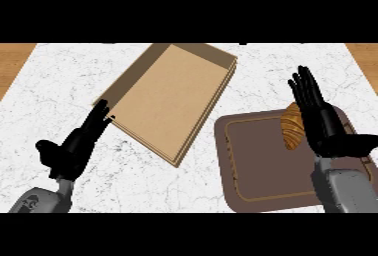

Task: Pick the croissant from the tray and place it in the cardboard box

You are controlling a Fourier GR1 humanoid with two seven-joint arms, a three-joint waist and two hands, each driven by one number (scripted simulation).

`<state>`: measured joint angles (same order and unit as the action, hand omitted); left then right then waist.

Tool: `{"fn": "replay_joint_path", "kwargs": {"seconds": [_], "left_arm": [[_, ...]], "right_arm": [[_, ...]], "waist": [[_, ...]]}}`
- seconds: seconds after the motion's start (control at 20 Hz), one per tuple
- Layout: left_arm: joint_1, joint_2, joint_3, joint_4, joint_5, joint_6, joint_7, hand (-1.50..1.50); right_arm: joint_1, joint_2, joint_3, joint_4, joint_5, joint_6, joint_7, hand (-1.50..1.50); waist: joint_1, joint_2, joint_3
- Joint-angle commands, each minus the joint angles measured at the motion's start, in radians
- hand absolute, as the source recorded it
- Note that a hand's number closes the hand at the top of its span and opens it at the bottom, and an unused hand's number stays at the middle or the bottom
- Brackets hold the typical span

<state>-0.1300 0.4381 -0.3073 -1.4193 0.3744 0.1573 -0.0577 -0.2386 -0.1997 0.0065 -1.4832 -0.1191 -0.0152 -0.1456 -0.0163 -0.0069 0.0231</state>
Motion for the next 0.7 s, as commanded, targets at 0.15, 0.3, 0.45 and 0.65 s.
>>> {"fn": "replay_joint_path", "kwargs": {"seconds": [0.15,0.3,0.45,0.65], "left_arm": [[-0.013,0.163,0.106,0.078,-0.151,0.13,0.041,0.0],[0.021,0.184,0.106,0.069,-0.157,0.138,0.041,0.0],[0.03,0.196,0.108,0.105,-0.215,0.203,0.061,0.0],[0.025,0.188,0.129,0.145,-0.23,0.214,0.046,0.0]], "right_arm": [[0.04,-0.108,-0.147,0.096,-0.151,0.142,0.002,-1.5],[0.019,-0.381,-0.025,0.043,0.201,0.163,-0.041,-1.5],[0.137,-0.379,0.009,0.19,0.323,0.112,-0.165,-1.5],[0.152,-0.281,-0.167,0.399,0.015,0.269,-0.484,-1.5]], "waist": [[0.008,0.012,-0.02],[0.049,0.009,-0.055],[0.033,0.023,-0.02],[0.019,0.015,-0.019]]}}
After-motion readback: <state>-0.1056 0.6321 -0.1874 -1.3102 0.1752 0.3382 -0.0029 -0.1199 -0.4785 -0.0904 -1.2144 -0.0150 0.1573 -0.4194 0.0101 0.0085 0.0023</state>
